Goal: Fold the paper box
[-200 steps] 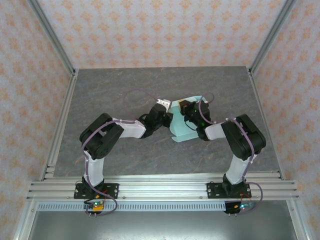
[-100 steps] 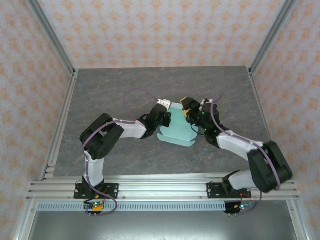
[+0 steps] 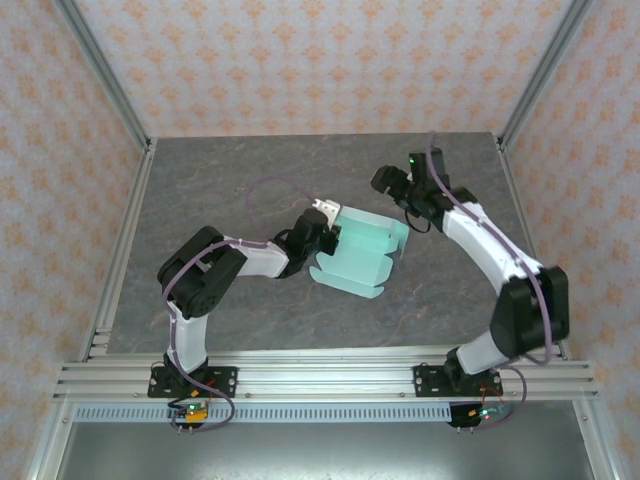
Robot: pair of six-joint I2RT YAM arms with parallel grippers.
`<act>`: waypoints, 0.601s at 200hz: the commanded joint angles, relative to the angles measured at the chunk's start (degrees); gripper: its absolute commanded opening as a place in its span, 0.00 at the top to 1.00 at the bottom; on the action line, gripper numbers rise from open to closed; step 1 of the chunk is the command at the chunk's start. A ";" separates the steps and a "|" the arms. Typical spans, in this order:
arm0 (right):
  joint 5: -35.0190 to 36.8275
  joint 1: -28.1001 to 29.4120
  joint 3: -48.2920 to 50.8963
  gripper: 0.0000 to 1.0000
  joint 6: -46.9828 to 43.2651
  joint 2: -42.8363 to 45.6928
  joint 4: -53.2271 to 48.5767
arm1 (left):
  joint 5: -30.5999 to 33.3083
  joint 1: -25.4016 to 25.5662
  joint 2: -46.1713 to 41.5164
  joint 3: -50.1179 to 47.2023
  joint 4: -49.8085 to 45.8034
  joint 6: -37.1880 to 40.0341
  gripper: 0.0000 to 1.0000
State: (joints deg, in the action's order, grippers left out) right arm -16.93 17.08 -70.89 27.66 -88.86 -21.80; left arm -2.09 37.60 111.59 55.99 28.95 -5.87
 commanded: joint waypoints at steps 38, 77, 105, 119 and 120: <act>-11.83 0.23 -11.43 0.14 -22.22 -14.08 -15.21 | -3.89 -1.04 -0.29 -1.73 2.69 1.51 0.84; -16.15 1.01 -14.34 0.18 -22.13 -18.12 -16.12 | -4.58 -1.13 0.73 -0.56 2.43 2.08 0.82; -15.00 1.98 -15.22 0.27 -21.47 -20.62 -16.77 | -4.48 -1.10 1.56 0.02 2.95 2.23 0.82; -14.73 2.59 -14.86 0.30 -20.38 -21.35 -16.60 | -4.86 -1.13 1.85 0.17 3.41 2.00 0.82; -14.68 2.69 -14.83 0.30 -20.33 -21.40 -16.56 | -4.95 -1.13 1.91 0.13 3.49 2.00 0.81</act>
State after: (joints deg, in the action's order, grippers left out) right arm -31.83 18.57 -84.68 7.14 -108.29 -36.07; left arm -5.80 36.95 111.94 55.13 31.24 -4.58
